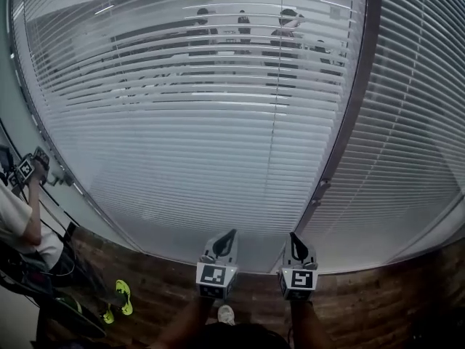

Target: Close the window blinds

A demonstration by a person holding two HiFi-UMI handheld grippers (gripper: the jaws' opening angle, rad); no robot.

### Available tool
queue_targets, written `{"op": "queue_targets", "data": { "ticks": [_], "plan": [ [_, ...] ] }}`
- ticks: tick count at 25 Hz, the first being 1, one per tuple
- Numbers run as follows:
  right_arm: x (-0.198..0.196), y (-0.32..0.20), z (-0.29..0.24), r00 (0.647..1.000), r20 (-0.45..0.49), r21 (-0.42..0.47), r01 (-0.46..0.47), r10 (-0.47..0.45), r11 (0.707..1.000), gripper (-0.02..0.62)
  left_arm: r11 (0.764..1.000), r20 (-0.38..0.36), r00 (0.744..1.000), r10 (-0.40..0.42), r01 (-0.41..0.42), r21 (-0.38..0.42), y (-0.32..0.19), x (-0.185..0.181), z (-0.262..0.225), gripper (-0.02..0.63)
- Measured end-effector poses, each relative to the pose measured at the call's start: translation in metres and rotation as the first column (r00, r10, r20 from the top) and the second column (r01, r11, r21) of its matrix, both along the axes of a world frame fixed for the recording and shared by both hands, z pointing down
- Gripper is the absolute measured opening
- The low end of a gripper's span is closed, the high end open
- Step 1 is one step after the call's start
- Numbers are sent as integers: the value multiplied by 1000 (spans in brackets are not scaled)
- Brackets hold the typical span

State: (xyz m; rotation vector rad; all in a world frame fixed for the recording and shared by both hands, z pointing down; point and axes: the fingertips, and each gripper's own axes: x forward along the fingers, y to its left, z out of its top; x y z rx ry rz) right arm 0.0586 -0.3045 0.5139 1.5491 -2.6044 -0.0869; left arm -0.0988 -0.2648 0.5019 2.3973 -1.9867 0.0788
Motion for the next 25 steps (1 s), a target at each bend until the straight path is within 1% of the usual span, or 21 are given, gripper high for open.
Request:
{"op": "queue_targets", "data": {
  "ticks": [2,6,9,13,16,22,25],
  "plan": [
    [0,-8,-8,1000,-2,6,-17,17,1000,3,1000,-7,1000,13,-13,26,-10,-1,-4,0],
    [4,-24,-14,999,2,47,-32,32,998,3,999,-17,999,35,-35,9,-23,-2,-6,0],
    [12,-35,-22,997,19,69,-70,69,995,3,999,-18,999,47,-47,9,-32,-4,-4,0],
    [23,-50,-31,993,37,70,-116,114,991,3,999,-22,999,41,-41,14,-41,-13,-4,0],
    [31,-59,-38,988,34,78,-150,148,986,3,998,-27,998,57,-56,35,-46,-15,-9,0],
    [37,-72,-52,982,95,57,-168,162,984,5,998,-34,998,61,-60,24,-51,-24,-8,0],
    [43,-78,-60,975,99,63,-203,197,977,8,998,-29,998,50,-49,29,-53,-28,-10,0]
  ]
}}
